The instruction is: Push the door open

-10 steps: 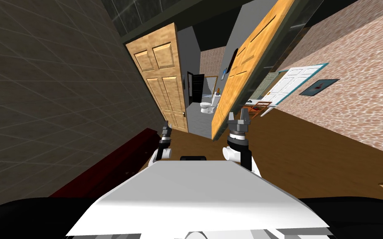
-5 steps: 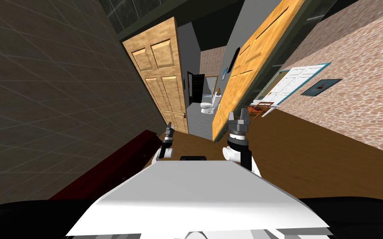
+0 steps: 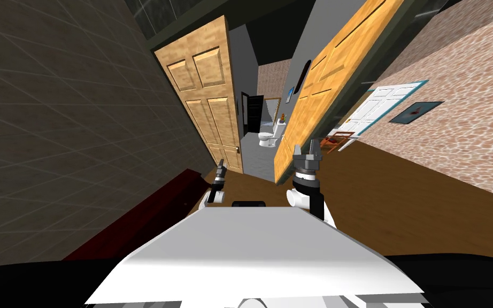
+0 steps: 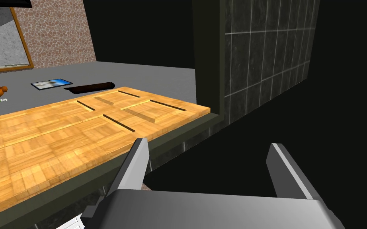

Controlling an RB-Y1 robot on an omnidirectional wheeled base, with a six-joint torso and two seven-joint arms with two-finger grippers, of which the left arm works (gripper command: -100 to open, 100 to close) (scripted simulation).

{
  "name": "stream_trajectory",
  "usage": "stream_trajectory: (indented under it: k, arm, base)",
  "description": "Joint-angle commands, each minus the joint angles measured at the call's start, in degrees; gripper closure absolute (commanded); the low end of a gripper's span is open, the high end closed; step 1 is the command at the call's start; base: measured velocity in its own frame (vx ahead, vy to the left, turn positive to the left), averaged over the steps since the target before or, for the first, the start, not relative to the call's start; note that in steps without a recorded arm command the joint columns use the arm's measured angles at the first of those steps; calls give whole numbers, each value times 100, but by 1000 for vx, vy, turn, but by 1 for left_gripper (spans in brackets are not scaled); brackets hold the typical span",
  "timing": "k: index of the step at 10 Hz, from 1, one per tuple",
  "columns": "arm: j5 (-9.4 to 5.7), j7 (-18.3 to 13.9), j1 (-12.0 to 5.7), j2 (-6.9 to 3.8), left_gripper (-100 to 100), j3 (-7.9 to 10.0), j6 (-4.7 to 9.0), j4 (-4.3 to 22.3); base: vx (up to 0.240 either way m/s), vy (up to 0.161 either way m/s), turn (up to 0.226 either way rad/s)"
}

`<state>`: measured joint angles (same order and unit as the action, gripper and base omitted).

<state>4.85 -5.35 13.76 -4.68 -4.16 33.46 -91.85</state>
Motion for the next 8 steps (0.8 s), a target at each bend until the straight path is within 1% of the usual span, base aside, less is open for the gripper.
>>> stream_trajectory:
  k: [1,6,7,8]
  arm:
    - [-1,-22,-120,-11,-100,-48,54,274]
    - [-13,-88,-491,-50,-100,-187,262,1167]
    - [-13,-88,-491,-50,-100,-187,262,1172]
    - [-16,-101,-565,-56,-100,-215,303,1352]
  base:
    - [87,35,-6]
    - [101,46,-6]
    - [69,28,-4]
    - [57,26,1]
